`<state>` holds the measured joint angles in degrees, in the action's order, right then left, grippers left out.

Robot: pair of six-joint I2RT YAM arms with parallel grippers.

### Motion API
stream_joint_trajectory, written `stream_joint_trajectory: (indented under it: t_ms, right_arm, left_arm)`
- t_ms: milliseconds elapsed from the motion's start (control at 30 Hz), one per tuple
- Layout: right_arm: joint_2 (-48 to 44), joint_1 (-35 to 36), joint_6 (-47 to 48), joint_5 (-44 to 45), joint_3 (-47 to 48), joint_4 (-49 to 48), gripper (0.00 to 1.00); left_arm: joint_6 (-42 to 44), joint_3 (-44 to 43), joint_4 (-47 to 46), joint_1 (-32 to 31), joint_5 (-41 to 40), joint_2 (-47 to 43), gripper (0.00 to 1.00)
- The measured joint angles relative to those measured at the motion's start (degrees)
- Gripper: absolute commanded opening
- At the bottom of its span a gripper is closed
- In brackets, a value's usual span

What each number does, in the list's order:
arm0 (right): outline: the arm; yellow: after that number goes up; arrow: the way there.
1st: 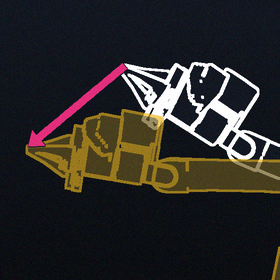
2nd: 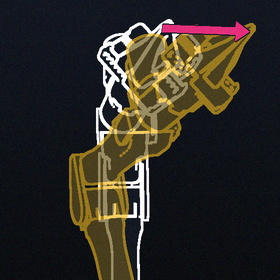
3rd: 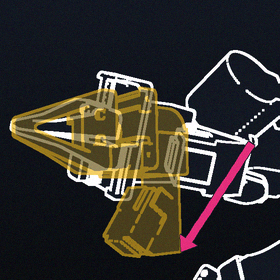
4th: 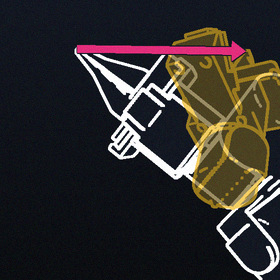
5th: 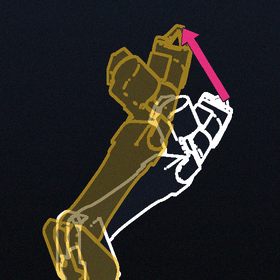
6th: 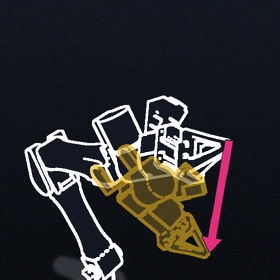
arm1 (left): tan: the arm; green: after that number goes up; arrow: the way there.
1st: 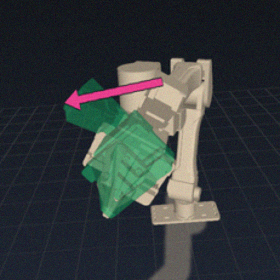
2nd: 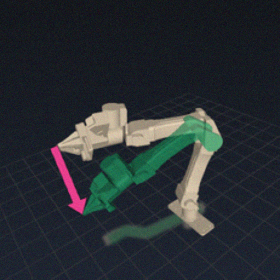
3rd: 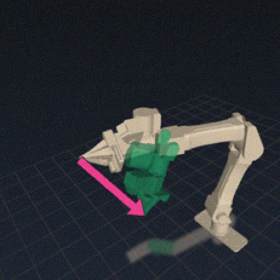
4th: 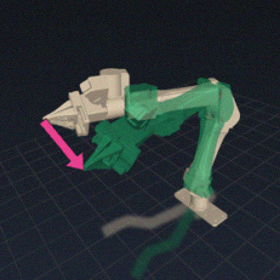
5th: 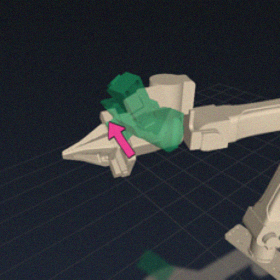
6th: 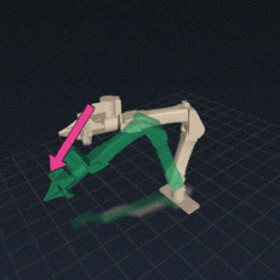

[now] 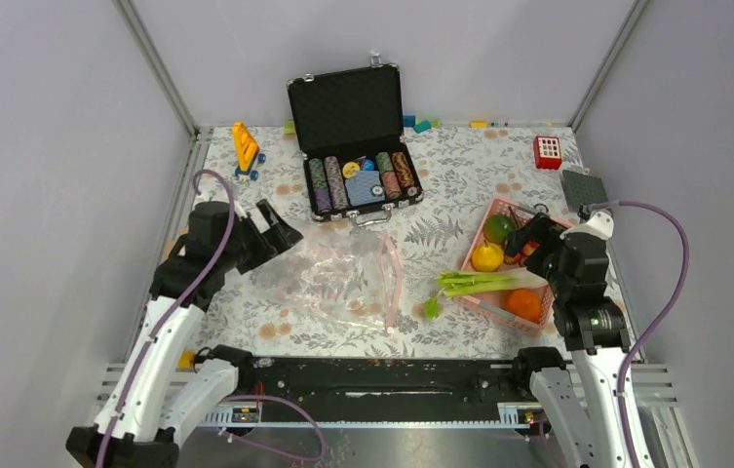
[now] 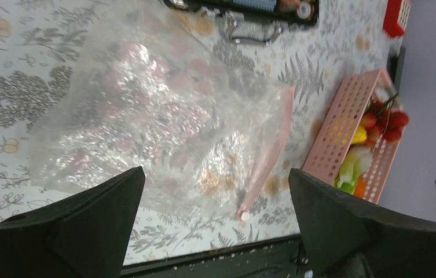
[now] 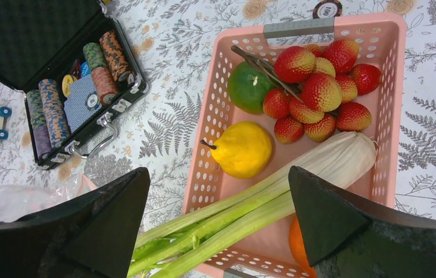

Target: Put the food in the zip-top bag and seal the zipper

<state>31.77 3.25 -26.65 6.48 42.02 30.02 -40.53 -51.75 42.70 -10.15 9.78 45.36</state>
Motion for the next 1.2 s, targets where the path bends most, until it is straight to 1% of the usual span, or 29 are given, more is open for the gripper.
stream_joint_trajectory:
  t_ms: [67, 233, 333, 433, 533, 633, 767, 900, 1000, 1067, 1100, 1133, 1200]
  right_arm:
    - [-0.7, 0.0, 0.0, -0.1, -0.5, -0.1, 0.98]
    - [-3.0, 0.0, 0.1, -0.1, -2.6, -0.3, 0.98]
    - [-4.0, 0.0, 0.3, 0.1, -3.8, -0.4, 0.98]
    - [-4.3, 0.0, 0.3, 0.4, -4.6, -0.3, 0.98]
    - [-4.2, 0.0, 0.4, 0.9, -4.9, -0.3, 0.98]
    - [-3.8, 0.0, 0.5, 1.7, -4.9, -0.1, 0.98]
    - [-2.4, 0.0, 0.9, 2.4, -4.9, 0.7, 0.98]
    - [-1.0, 0.0, 1.2, 3.1, -4.9, 1.5, 0.98]
    - [-0.8, 0.0, 1.3, 3.5, -4.9, 1.4, 0.98]
    - [-1.0, 0.0, 1.3, 3.5, -4.9, 1.4, 0.98]
    - [-1.1, 0.0, 1.3, 3.5, -4.9, 1.4, 0.98]
    - [-1.4, 0.0, 1.4, 3.6, -4.9, 1.4, 0.98]
    - [-1.8, 0.0, 1.4, 3.6, -4.9, 1.4, 0.98]
  left_arm:
    - [-0.3, -0.8, 0.5, -4.2, -1.7, 1.5, 0.99]
    - [-3.6, -3.1, 1.0, -19.0, -10.0, 9.2, 0.99]
    - [-6.3, -6.3, 0.9, -27.1, -14.8, 17.0, 0.99]
    - [-8.5, -9.5, 0.8, -32.5, -18.8, 24.8, 0.98]
    - [-10.9, -13.7, 0.0, -37.2, -22.8, 34.6, 0.96]
    - [-12.9, -16.5, -0.4, -39.5, -25.2, 41.8, 0.93]
    - [-15.4, -18.3, -1.1, -39.8, -27.1, 48.6, 0.87]
    - [-16.8, -18.9, -1.8, -39.7, -27.9, 51.7, 0.86]
    - [-17.3, -20.1, -2.1, -40.0, -28.3, 53.6, 0.80]
    - [-17.6, -21.1, -2.3, -40.4, -28.3, 55.2, 0.69]
    - [-17.7, -21.5, -2.4, -40.7, -28.3, 56.1, 0.60]
    - [-17.8, -21.9, -2.4, -41.0, -28.3, 57.0, 0.49]
    - [-18.1, -22.4, -2.1, -41.2, -28.3, 58.3, 0.16]
